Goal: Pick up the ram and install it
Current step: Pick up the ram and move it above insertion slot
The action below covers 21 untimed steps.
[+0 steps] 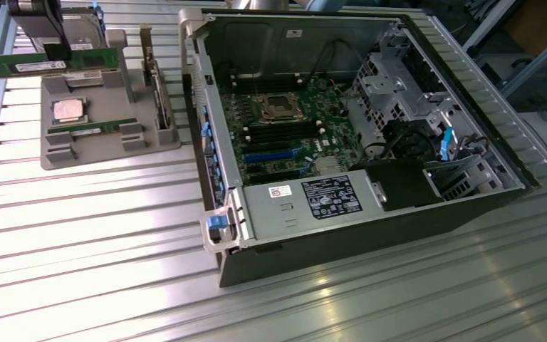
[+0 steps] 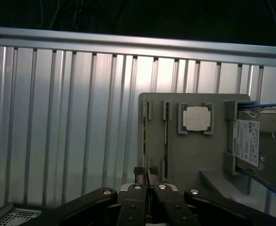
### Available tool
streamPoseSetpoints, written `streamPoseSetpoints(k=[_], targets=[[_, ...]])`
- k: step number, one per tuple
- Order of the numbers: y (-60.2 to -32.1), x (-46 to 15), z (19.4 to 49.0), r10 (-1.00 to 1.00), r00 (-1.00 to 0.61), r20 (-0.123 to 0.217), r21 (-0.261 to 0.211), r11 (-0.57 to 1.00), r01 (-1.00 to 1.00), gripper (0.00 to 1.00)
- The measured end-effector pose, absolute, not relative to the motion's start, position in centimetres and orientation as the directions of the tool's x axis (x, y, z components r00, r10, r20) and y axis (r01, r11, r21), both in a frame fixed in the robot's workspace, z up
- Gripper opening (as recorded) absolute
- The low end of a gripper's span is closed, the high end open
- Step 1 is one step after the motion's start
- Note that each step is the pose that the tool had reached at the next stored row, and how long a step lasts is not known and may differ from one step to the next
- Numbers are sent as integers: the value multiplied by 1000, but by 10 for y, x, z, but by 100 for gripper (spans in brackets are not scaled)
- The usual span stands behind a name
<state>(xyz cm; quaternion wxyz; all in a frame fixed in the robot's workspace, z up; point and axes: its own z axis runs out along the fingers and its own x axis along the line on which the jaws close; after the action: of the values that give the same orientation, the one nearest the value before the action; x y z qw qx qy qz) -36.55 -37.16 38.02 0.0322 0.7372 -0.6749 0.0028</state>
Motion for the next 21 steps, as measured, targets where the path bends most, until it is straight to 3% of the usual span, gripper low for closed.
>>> streamPoseSetpoints(k=[21], targets=[[-372, -366, 411, -995, 89, 48, 44, -87, -995, 12]])
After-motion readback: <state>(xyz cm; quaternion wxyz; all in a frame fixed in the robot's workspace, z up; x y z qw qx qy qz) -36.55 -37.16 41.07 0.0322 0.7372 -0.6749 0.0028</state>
